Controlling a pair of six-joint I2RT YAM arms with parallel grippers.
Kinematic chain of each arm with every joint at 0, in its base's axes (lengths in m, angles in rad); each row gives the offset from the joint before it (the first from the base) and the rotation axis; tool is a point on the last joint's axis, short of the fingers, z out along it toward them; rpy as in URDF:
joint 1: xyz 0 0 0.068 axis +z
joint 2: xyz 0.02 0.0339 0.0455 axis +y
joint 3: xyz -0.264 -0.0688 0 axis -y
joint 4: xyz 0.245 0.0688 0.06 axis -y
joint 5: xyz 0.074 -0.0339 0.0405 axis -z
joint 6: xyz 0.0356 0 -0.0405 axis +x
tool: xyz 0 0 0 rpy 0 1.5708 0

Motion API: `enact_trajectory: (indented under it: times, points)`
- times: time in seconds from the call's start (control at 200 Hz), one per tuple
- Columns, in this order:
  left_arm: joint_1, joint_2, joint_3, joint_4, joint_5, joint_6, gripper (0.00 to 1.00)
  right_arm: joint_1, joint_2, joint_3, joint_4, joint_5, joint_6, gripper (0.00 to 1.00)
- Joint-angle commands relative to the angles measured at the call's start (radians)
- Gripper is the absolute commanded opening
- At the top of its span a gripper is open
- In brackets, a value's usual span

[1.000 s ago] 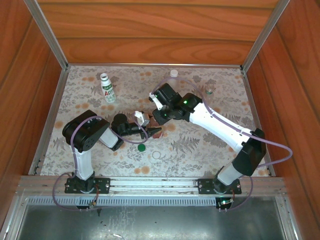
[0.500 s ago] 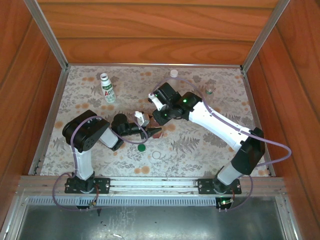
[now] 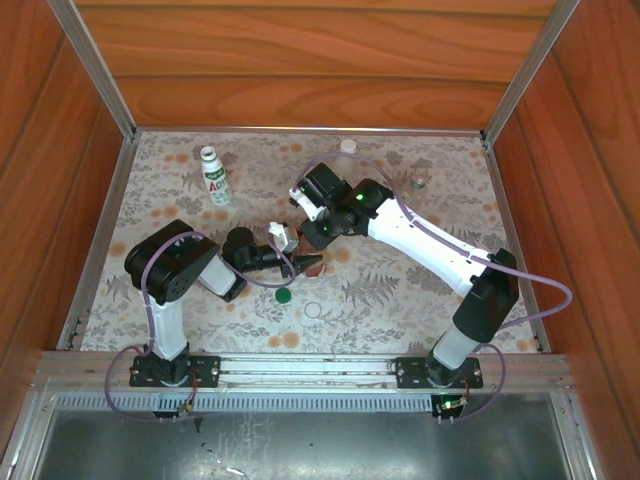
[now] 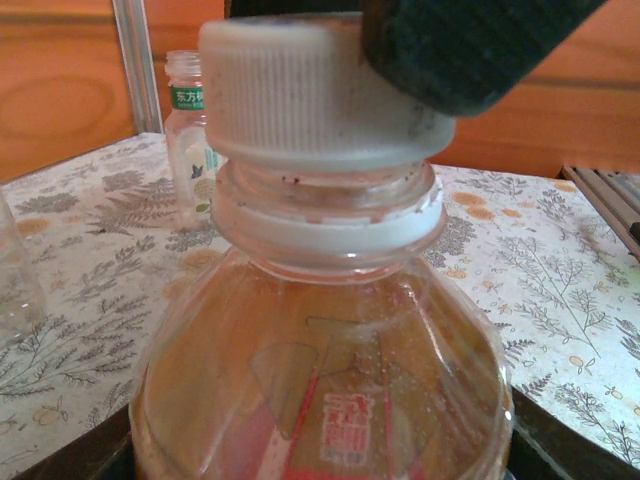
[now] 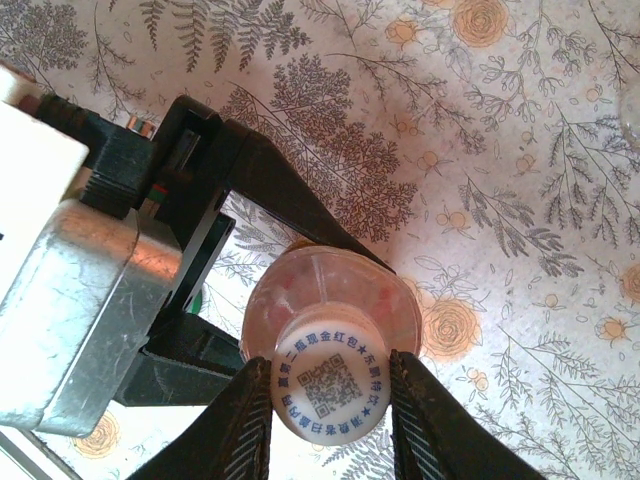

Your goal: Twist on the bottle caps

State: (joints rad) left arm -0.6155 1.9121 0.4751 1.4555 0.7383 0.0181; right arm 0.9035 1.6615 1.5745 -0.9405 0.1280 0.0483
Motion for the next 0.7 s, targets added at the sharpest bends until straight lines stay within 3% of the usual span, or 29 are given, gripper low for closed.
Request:
enact_trajectory:
  times: [0.0, 0.16, 0.26, 0.345, 0.4, 0.574, 0.694]
  points:
    - [0.005, 0.028, -0.015, -0.038, 0.012, 0.016, 0.60, 0.010, 0.027, -0.004, -0.074, -0.004, 0.005, 0.36]
    - [0.004, 0.026, -0.018, -0.038, 0.011, 0.017, 0.60, 0.010, -0.046, -0.017, -0.014, -0.011, 0.009, 0.42]
    - [0.005, 0.027, -0.019, -0.038, 0.010, 0.017, 0.60, 0.010, -0.087, -0.039, 0.035, -0.027, 0.014, 0.64]
    - [0.005, 0.028, -0.019, -0.038, 0.012, 0.017, 0.60, 0.008, -0.128, -0.069, 0.089, -0.034, 0.029, 0.71]
    - [0.004, 0.026, -0.020, -0.038, 0.011, 0.017, 0.60, 0.002, -0.140, -0.076, 0.103, -0.041, 0.045, 0.69]
    - [0.005, 0.028, -0.018, -0.038, 0.013, 0.017, 0.60, -0.076, -0.118, -0.074, 0.104, -0.169, 0.132, 0.44]
    - [0.005, 0.029, -0.019, -0.038, 0.016, 0.017, 0.60, -0.106, -0.100, -0.089, 0.121, -0.226, 0.132, 0.39]
